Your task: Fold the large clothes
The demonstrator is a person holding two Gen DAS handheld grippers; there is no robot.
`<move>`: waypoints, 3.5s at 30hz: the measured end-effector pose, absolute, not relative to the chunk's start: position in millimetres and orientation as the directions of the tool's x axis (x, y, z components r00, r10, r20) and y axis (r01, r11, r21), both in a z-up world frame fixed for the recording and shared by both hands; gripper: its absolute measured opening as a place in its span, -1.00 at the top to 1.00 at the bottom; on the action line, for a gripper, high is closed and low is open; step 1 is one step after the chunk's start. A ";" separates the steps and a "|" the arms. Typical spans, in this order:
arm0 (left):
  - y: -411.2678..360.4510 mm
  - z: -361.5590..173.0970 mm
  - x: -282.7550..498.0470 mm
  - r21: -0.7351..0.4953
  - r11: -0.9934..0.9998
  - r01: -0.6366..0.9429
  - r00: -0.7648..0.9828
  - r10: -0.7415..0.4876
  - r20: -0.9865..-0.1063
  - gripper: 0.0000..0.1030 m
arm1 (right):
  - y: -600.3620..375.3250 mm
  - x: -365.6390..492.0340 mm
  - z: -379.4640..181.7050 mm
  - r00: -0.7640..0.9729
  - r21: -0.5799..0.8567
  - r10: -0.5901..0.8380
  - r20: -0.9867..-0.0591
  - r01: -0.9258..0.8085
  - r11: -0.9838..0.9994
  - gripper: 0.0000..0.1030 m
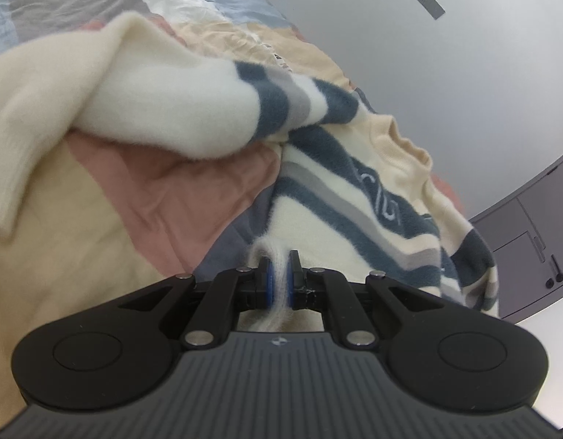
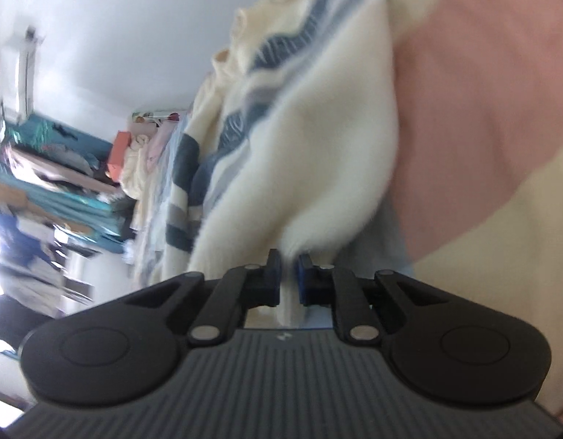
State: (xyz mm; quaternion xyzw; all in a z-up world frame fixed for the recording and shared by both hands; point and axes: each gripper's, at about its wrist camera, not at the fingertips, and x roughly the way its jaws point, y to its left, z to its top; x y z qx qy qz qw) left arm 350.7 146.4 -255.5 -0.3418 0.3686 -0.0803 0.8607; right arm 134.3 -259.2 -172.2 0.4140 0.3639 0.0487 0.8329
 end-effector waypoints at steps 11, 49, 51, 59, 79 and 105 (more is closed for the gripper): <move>138.4 -213.2 277.8 -0.646 0.763 -0.007 0.730 -0.438 -0.525 0.85 | -292.7 83.3 -93.5 0.693 0.355 0.105 -0.713 0.228 0.906 0.83; 103.5 -247.1 247.3 -0.557 0.826 -0.080 0.602 -0.406 -0.688 -0.06 | -319.9 146.2 -171.4 0.596 0.334 -0.036 -0.802 0.499 0.800 -0.31; 103.5 -248.0 248.0 -0.562 0.823 -0.083 0.599 -0.409 -0.688 -0.05 | -321.8 151.5 -182.5 0.571 0.350 -0.008 -0.821 0.514 0.783 -0.32; 100.0 -246.1 246.2 -0.592 0.804 -0.049 0.604 -0.449 -0.659 0.70 | -312.9 139.0 -169.3 0.618 0.429 0.086 -0.781 0.432 0.793 0.66; 116.7 -187.4 175.5 -0.520 0.854 -0.012 0.671 -0.378 -0.637 0.38 | -336.1 67.5 -99.5 0.645 0.407 0.103 -0.757 0.343 0.847 0.70; 29.6 -188.6 300.7 -0.208 0.960 0.187 0.752 -0.277 -0.599 -0.01 | -239.6 167.7 -124.4 0.728 0.283 0.210 -0.653 -0.023 0.959 -0.11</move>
